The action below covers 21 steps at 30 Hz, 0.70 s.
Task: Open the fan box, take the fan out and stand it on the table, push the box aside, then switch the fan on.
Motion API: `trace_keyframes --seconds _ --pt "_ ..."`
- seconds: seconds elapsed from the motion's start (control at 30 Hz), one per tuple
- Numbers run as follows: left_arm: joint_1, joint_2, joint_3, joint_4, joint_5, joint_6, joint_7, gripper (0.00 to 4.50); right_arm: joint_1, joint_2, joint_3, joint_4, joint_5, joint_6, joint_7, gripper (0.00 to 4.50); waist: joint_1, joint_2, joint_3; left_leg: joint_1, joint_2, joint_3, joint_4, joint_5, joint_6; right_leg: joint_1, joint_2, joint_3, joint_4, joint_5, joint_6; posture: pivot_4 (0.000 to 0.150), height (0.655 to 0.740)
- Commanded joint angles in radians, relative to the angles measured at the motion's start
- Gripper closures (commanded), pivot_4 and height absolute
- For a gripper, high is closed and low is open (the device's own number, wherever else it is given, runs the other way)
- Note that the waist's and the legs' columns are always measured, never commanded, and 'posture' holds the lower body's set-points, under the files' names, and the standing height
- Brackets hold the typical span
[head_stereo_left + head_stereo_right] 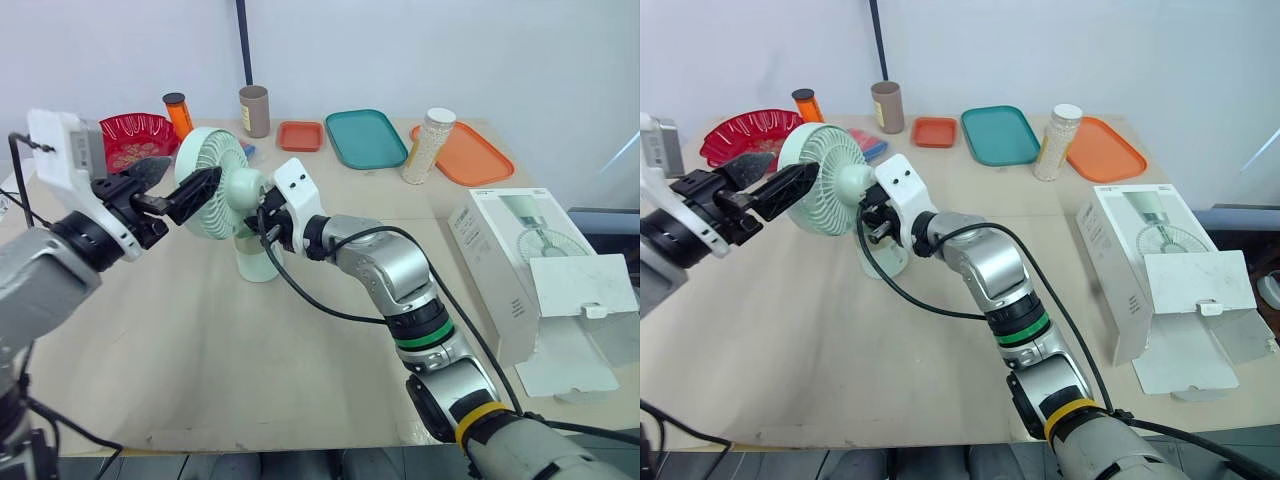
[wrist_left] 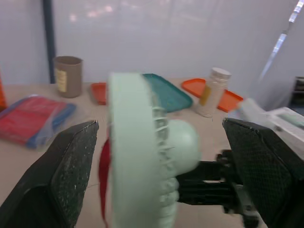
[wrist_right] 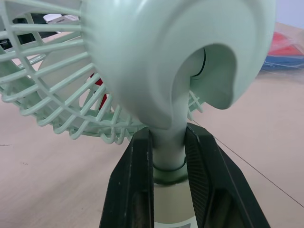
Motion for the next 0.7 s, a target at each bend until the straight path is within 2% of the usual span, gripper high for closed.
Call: trace_keyframes --seconds 0.03,0.13,0.27,0.33,0.47,0.53,0.6,0.7 --pt "0.021 0.102 0.050 0.021 -0.196 -0.029 -0.003 0.05 -0.004 0.005 -0.007 -0.030 0.006 -0.024 0.019 4.13 0.000 0.000 0.000 0.000 0.000 0.000 0.000 0.000 0.000 0.000 0.000 0.000 0.000 0.000 0.000 0.150 0.7400" --pt "0.038 0.175 0.069 0.070 -0.312 -0.032 -0.015 0.05 -0.003 0.008 -0.008 -0.018 0.003 -0.034 0.021 4.13 -0.002 0.000 0.000 0.000 0.001 0.000 0.000 0.000 0.000 0.000 0.001 0.000 0.000 0.000 0.000 0.150 0.7400" --pt "0.097 0.254 0.102 0.121 -0.401 -0.001 -0.067 0.05 -0.012 0.011 -0.025 -0.012 0.008 -0.040 0.020 4.13 -0.002 0.001 0.000 0.000 0.001 0.001 0.000 0.000 0.000 -0.001 0.000 0.000 0.000 0.000 0.000 0.150 0.7400" --pt "0.122 0.298 0.148 0.198 -0.396 0.028 -0.129 0.05 -0.022 0.010 -0.052 -0.020 0.020 -0.041 0.017 4.13 -0.002 0.001 0.000 0.000 0.001 0.001 -0.001 0.000 0.000 -0.001 0.000 0.000 0.000 0.000 0.000 0.150 0.7400" --pt "0.144 0.353 0.195 0.305 -0.259 0.055 -0.277 0.05 -0.033 0.001 -0.089 -0.041 0.039 -0.032 0.023 4.13 -0.001 0.001 0.001 0.000 0.001 0.001 -0.002 0.000 0.000 -0.002 0.001 0.000 0.000 0.000 -0.001 0.150 0.7400" --pt "0.135 0.375 0.207 0.359 -0.239 0.065 -0.329 0.05 -0.031 -0.003 -0.099 -0.052 0.046 -0.027 0.025 4.13 -0.001 0.001 0.001 0.000 0.000 0.002 -0.002 0.000 0.000 -0.003 0.000 0.000 0.000 0.000 -0.001 0.150 0.7400" --pt "0.132 0.387 0.215 0.387 -0.242 0.078 -0.356 0.05 -0.025 -0.010 -0.100 -0.066 0.051 -0.023 0.031 4.13 -0.001 0.001 0.001 0.000 0.001 0.003 -0.004 0.001 -0.001 -0.004 0.000 0.000 0.000 0.000 -0.001 0.150 0.7400" --pt "0.184 0.404 0.247 0.368 -0.180 0.141 -0.463 0.05 -0.013 -0.022 -0.108 -0.108 0.070 -0.015 0.047 4.13 -0.003 0.001 0.001 0.000 0.002 0.005 -0.006 0.001 -0.002 -0.006 0.000 0.000 0.000 0.001 -0.001 0.150 0.7400"
